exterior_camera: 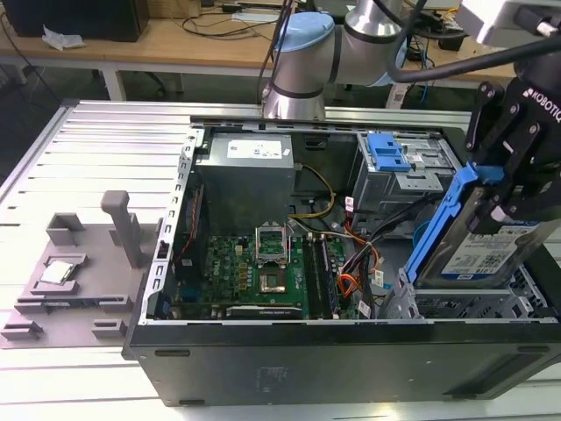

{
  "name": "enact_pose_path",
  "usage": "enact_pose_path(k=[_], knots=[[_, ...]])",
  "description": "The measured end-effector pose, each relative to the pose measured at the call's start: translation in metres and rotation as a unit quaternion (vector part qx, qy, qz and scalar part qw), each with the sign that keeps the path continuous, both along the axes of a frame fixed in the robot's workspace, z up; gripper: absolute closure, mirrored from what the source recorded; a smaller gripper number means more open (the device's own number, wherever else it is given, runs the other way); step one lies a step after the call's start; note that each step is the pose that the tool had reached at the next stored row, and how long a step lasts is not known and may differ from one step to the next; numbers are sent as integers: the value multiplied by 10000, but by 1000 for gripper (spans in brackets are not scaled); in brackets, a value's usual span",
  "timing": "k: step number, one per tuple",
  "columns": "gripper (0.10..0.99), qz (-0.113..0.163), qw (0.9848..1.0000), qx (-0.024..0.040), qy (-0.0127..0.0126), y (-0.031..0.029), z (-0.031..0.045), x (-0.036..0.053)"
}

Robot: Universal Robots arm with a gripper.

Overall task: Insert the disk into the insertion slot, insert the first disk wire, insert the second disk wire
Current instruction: 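Insert the disk into the insertion slot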

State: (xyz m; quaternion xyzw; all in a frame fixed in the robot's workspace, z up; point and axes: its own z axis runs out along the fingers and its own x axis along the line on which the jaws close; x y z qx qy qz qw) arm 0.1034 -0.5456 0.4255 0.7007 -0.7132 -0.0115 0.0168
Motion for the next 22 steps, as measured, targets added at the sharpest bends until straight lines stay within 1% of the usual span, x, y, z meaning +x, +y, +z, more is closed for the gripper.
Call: enact_pose_path(k=[3, 9, 22], knots=[[722, 0, 10000, 0, 1, 0, -81, 0], [722, 0, 10000, 0, 1, 0, -163, 0], [722, 0, 10000, 1, 1, 0, -275, 0]])
